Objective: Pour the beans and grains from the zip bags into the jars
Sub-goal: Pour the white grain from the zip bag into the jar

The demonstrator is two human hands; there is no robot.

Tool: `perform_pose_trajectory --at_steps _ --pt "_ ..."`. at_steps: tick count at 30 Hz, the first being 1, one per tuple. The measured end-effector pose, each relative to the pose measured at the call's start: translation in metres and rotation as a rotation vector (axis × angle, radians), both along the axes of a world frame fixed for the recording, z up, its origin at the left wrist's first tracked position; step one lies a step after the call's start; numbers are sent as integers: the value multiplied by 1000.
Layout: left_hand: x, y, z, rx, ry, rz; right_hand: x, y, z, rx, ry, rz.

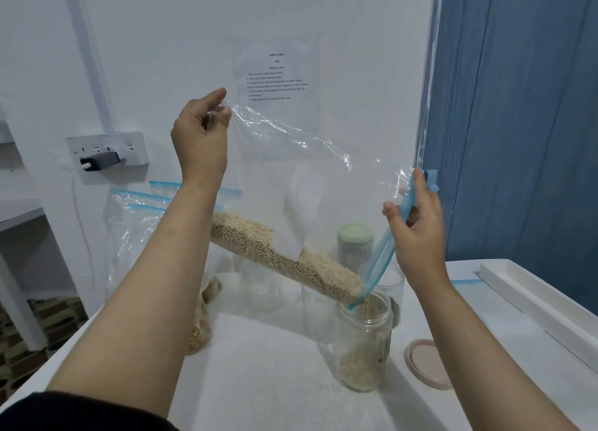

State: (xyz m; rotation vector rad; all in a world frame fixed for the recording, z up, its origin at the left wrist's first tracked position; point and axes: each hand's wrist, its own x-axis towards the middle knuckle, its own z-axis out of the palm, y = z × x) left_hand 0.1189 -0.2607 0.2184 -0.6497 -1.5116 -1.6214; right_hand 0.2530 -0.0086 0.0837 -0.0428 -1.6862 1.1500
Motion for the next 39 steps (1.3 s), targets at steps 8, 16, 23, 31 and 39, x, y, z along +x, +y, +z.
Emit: perform_pose_trajectory --at_steps 8,16,23,31,39 --pt "0 2 -1 -7 10 9 3 -2 0 -16 4 0" --pt "0 1 -2 -18 14 14 3 -1 0 -21 11 25" --pt "2 1 -1 -22 25 1 5 0 -4 -20 17 40" --pt "2 0 -1 -20 23 -1 9 0 -3 -14 -15 27" --pt "4 -1 2 -29 25 -6 13 -2 -1 -15 -12 37"
